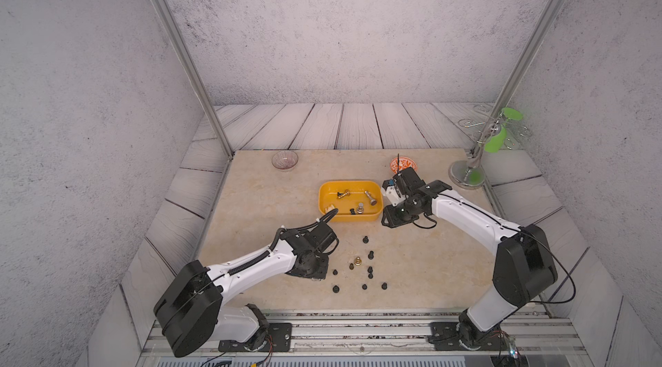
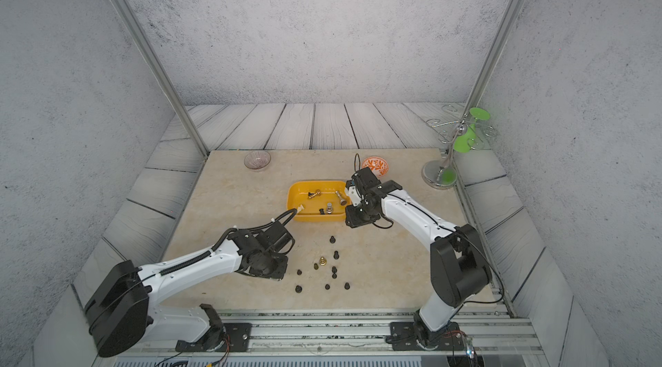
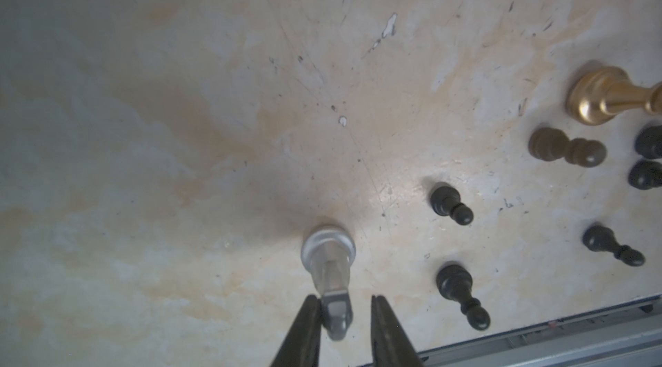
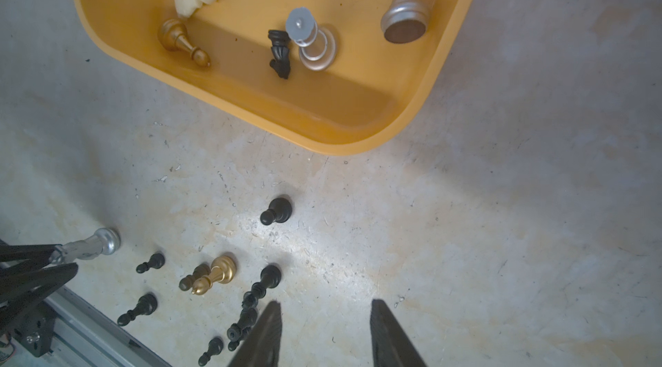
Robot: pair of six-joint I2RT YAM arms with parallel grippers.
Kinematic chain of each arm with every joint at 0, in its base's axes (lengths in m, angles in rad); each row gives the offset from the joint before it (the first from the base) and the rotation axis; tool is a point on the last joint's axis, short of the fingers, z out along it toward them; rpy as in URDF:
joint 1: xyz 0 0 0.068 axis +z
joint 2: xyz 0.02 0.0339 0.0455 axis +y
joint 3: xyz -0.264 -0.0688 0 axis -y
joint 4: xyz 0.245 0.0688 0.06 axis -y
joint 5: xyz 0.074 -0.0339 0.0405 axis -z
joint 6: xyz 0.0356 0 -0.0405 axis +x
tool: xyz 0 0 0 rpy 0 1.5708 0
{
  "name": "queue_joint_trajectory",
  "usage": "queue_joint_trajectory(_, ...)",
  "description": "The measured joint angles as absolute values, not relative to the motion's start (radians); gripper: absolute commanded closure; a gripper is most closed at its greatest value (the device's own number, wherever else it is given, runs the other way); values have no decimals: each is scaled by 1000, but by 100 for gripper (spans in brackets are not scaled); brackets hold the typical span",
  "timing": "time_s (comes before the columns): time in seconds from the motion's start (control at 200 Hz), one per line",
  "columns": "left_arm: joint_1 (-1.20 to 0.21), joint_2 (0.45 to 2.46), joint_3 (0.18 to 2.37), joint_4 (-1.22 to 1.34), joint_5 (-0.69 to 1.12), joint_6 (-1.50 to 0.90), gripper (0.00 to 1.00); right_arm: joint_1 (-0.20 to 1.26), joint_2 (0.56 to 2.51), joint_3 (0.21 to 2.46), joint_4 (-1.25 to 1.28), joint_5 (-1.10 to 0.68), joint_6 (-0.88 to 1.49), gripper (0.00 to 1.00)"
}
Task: Put the chess pieces into the storage box
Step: Pick up the chess piece at the center of the board.
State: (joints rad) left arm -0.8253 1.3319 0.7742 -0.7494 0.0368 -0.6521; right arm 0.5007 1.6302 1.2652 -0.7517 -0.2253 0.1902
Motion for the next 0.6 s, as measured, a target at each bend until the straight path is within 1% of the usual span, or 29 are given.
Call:
queue_joint_trajectory(0.14,-828,1341,760,-737,35,-655,72,501,1629,1259,-751,-225,190,57)
queue_joint_trajectory(0.225,-828,1351,752,-721,32,-656,74,501,1627,1254,-751,-225,191,57)
queue_joint_trajectory(0.43,-828,1374,743,-688,30,-652,88,501,1610,1240,-751,-218,191,57)
queue_joint_trajectory(0.601,-828,1370,744,-684,27,-647,96,501,1589,1223,-750,-208,199,57)
